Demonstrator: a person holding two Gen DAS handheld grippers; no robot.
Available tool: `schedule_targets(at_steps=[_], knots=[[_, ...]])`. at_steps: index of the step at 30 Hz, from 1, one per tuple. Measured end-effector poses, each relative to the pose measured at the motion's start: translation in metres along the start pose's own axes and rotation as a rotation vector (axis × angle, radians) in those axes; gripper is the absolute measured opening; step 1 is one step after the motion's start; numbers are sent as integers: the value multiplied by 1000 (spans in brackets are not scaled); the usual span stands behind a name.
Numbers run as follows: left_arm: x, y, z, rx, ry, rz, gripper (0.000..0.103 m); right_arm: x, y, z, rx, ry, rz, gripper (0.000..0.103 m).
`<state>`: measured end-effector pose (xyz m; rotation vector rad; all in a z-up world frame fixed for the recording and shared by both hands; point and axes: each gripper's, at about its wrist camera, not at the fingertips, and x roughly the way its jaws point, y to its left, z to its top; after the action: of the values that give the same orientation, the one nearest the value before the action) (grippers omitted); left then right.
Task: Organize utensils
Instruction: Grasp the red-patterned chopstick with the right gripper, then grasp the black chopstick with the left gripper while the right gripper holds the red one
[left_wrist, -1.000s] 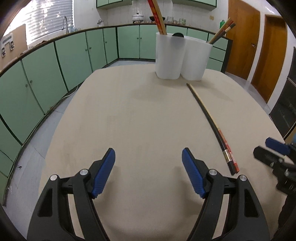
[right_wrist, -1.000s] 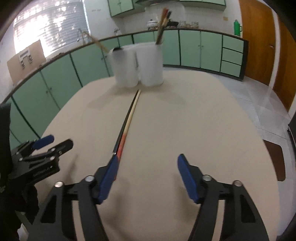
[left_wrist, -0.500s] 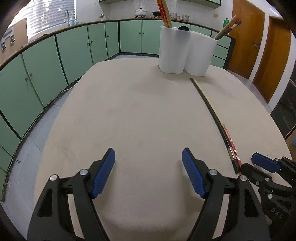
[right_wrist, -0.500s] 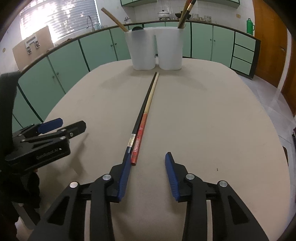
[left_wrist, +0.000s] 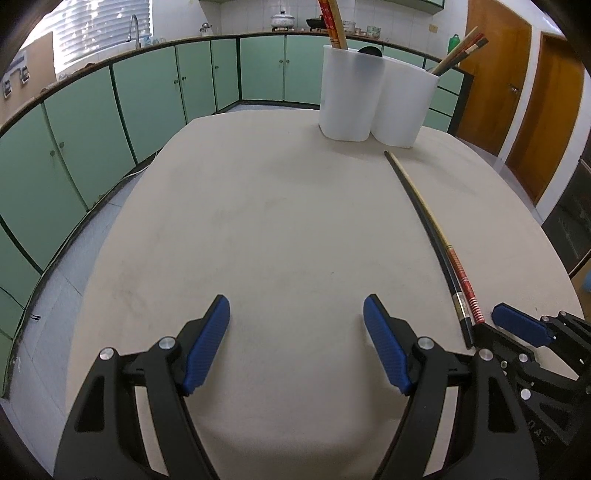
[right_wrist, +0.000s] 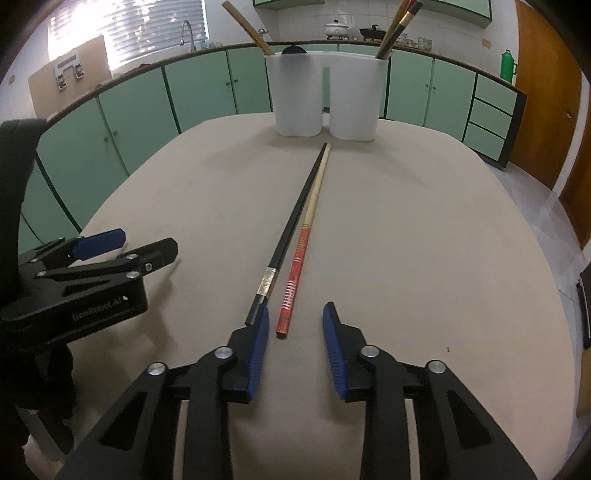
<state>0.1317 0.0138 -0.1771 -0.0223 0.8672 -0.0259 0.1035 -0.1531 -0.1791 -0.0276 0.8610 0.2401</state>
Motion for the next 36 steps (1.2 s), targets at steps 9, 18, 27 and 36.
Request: schedule_targets(at_steps=[9,18,27,36], knots=[[-1,-3,0,14,-2,0,73,-1,-5,-2,23,-6,26,7],[-6,-30,-3,32,-8,-63,73,-13,-44,-8,110,-35,-39,6],[-3,-72,-10,84,9,-134,72,-15,-81,-12,171,-35,-94,6],[5,-92,-11,113,33,-106,51,-11,-83,-12,170,-32,-87,6]])
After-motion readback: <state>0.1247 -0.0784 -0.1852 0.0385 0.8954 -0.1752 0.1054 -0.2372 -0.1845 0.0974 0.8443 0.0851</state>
